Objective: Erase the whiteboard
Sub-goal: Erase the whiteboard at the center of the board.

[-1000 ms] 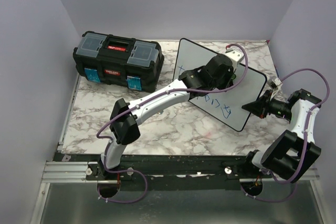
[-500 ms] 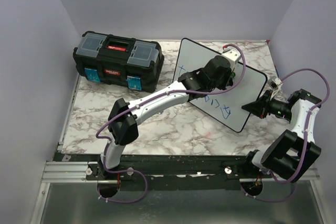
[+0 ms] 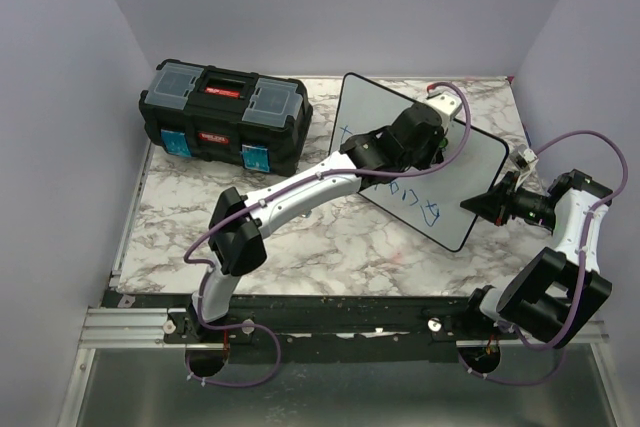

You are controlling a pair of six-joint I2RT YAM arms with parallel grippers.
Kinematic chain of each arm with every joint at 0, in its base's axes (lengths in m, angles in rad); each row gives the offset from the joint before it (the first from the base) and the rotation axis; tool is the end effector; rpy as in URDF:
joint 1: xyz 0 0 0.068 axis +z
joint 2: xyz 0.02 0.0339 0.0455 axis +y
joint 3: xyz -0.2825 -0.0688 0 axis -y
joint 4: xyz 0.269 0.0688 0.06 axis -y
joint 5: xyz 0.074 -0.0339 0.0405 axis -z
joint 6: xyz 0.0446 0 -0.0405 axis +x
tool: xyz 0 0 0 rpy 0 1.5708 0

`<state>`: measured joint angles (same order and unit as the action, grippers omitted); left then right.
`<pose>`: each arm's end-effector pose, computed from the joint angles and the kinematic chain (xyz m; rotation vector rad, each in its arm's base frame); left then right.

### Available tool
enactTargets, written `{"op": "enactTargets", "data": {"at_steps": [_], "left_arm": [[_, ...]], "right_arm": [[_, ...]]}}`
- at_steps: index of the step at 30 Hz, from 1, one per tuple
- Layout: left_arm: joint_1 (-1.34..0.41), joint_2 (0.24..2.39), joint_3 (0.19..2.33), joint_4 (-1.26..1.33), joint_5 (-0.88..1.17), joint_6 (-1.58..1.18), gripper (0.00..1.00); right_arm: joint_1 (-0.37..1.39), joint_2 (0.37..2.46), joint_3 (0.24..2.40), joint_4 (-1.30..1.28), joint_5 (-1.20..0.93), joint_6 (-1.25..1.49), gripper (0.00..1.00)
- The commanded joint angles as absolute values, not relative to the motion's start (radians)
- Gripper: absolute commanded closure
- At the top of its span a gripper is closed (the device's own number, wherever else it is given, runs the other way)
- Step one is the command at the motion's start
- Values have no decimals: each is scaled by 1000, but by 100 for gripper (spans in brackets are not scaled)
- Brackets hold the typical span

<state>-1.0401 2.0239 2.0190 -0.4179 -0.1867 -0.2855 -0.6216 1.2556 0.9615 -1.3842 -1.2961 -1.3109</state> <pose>0.2705 -0.4446 0.3778 0.6383 1.9467 -0.6627 0.1860 -0.0804 0.2759 -0.5839 1.8617 0.9253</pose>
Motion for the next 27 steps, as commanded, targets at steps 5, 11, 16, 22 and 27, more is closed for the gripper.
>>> {"op": "enactTargets", "data": {"at_steps": [5, 11, 16, 22, 27], "left_arm": [[-1029, 2075, 2110, -421, -220, -249, 100], [-970, 2059, 2117, -428, -224, -238, 100], [-960, 2055, 2120, -425, -217, -236, 100], [-985, 2053, 2069, -411, -164, -280, 100], [-1044, 2054, 2039, -392, -144, -306, 100]], "right_arm": [[-601, 1230, 965, -1419, -1335, -1387, 99], [-599, 1229, 965, -1419, -1335, -1387, 99], [-600, 1229, 965, -1419, -1336, -1387, 99], [-599, 1230, 965, -1419, -1335, -1387, 99], [-599, 1232, 964, -1419, -1335, -1388, 99]]}}
